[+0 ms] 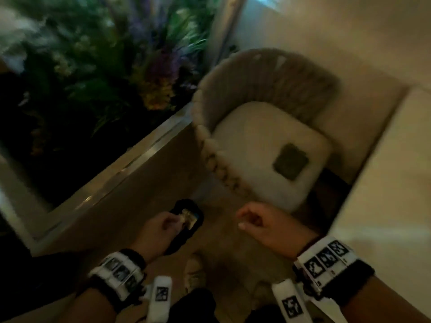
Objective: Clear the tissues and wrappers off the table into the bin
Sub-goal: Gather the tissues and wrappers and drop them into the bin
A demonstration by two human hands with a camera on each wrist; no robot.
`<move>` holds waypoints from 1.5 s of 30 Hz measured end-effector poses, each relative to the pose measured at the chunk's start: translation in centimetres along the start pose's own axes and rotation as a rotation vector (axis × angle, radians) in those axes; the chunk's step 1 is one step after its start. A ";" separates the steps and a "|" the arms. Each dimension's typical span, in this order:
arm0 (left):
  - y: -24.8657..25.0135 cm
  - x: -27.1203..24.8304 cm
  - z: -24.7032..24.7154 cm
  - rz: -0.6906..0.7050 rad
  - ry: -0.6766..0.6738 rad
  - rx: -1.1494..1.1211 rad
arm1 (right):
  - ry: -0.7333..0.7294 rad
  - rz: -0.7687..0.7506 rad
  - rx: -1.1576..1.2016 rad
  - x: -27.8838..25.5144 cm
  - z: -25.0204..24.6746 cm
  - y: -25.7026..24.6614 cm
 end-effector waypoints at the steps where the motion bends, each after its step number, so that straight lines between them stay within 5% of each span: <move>1: 2.5 -0.9 -0.1 0.046 -0.044 0.027 | 0.053 0.014 0.053 -2.4 -1.9 1.5; 9: 23.4 -4.0 6.3 0.398 -0.199 0.333 | 0.445 0.212 0.443 -20.2 -10.0 17.7; 14: 33.2 -3.5 17.8 0.488 -0.324 0.345 | 0.595 0.322 0.582 -26.9 -11.2 27.6; 19: 41.0 -3.0 31.1 0.680 -0.412 0.447 | 0.614 0.362 0.622 -30.5 -12.4 35.6; 22: 44.8 -2.4 38.7 0.671 -0.402 0.522 | 0.614 0.364 0.647 -31.4 -13.3 39.1; 27: 47.4 0.4 46.5 0.502 -0.244 0.474 | 0.556 0.323 0.646 -31.6 -14.6 41.9; 32: 46.7 2.2 48.9 0.270 -0.187 0.403 | 0.527 0.284 0.628 -30.3 -16.5 43.3; 41: 45.0 2.6 45.5 0.308 -0.275 0.202 | 0.774 0.346 0.204 -26.2 -21.4 44.7; 45: 43.8 1.7 42.8 0.260 -0.378 0.105 | 0.741 0.458 -0.155 -22.8 -21.9 46.9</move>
Point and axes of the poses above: each hand's wrist, its own x-axis towards the middle knuckle, its own z-axis out of the palm, y = z × x, the point moved 4 cm from there along x, towards the middle knuckle, and after that the axes turned 10 degrees about z, right-handed, at the moved point
